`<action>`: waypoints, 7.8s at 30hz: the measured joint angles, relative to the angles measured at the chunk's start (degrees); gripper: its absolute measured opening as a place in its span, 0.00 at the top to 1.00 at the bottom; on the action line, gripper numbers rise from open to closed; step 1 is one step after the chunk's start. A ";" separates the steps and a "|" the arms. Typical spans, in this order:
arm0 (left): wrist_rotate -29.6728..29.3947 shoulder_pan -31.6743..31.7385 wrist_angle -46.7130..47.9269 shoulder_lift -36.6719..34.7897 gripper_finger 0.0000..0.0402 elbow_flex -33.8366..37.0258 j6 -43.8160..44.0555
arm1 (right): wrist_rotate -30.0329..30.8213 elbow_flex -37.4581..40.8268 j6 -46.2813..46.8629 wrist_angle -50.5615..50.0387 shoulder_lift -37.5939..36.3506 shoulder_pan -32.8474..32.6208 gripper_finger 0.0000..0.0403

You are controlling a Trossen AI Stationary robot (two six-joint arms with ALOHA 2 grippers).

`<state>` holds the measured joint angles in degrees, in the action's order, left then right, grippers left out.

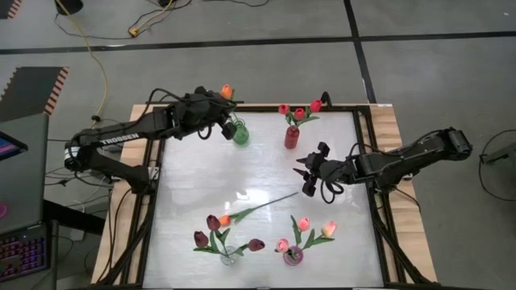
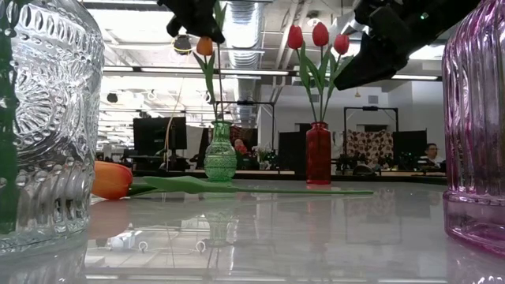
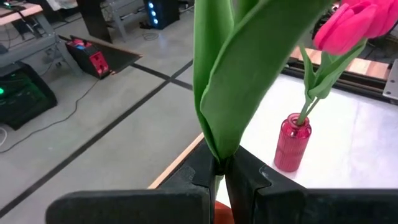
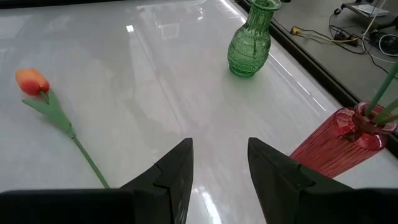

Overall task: Sort flowers into vase by color
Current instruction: Put the orange flower into the green vase

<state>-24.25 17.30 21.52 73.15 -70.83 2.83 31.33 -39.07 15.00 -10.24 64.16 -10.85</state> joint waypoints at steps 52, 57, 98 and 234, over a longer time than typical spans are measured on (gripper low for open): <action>-0.02 -4.59 9.20 -15.51 0.58 0.00 -8.40 | -13.62 -0.09 -0.22 1.65 3.76 -0.37 0.56; 1.25 -7.18 17.33 -18.83 0.58 0.18 -4.90 | -13.93 -0.07 -3.14 6.01 10.02 -1.23 0.56; 5.98 -19.93 -12.97 -28.16 0.58 42.99 13.10 | -28.92 -18.70 -15.57 29.66 48.36 -0.81 0.56; 7.30 -19.96 -59.63 -9.89 0.58 33.13 -5.66 | -7.38 -19.43 -29.03 39.51 20.50 6.45 0.91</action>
<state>-16.95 -2.66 -38.11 63.27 -37.70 -2.83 23.96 -58.50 -14.02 29.27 84.66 -4.40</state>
